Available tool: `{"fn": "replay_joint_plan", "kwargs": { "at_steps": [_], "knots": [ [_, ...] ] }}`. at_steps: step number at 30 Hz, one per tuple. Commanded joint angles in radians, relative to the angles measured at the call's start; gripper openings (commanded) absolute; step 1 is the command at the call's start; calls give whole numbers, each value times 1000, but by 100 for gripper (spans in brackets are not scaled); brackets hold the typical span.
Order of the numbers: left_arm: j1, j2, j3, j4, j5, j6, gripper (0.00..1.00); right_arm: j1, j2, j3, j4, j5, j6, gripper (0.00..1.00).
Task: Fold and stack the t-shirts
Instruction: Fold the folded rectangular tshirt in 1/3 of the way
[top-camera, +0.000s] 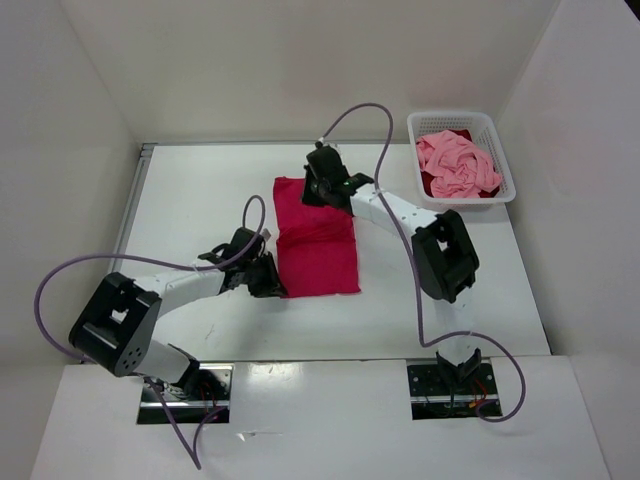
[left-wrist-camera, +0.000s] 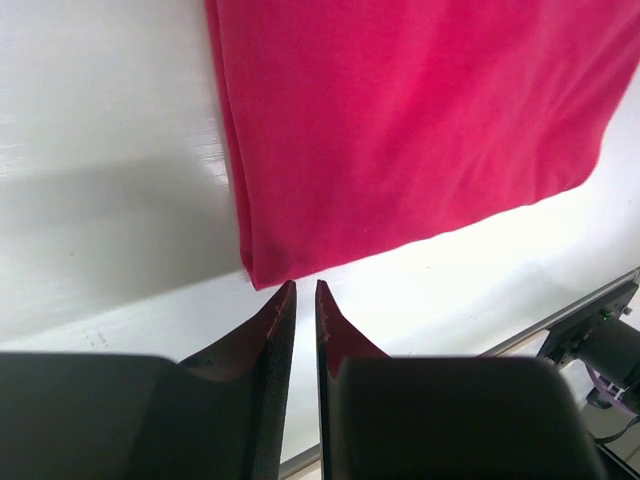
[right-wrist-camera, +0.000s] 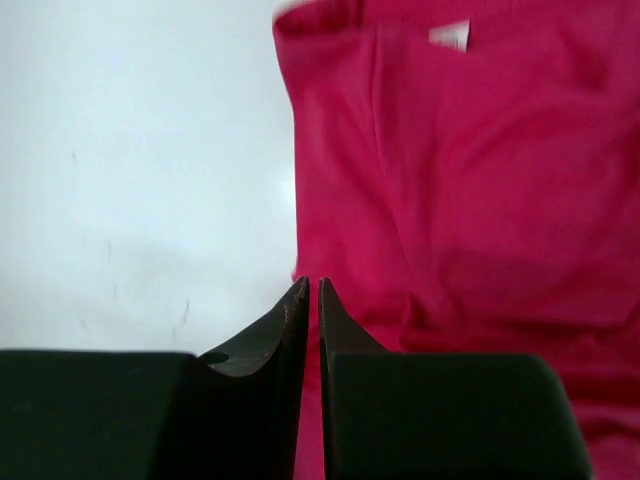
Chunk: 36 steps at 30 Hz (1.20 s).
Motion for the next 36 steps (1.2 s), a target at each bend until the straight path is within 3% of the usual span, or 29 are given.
{"fn": "replay_joint_plan", "kwargs": {
  "at_steps": [1, 4, 8, 13, 27, 33, 36],
  "knots": [
    [-1, -50, 17, -21, -29, 18, 20, 5, -128, -145, -34, -109, -9, 12],
    [-1, -59, 43, -21, -29, 18, 21, 5, -197, -309, -34, -219, 12, 13],
    [-1, -50, 54, -12, -29, 18, 21, 14, -170, -359, -34, -317, 13, 13],
    [-1, -41, 6, 59, 20, -43, 22, 23, -35, -256, -36, -367, 22, 13],
    [-1, 68, -15, 27, -26, -43, 23, -52, 237, 127, -131, -315, -41, 11],
    [-1, -38, 35, -61, -60, -42, 32, -61, 126, 117, -151, -324, -59, 12],
    [-1, -62, 87, -82, -69, -29, 32, -94, 3, -7, -110, -353, -59, 12]
  ]
}}
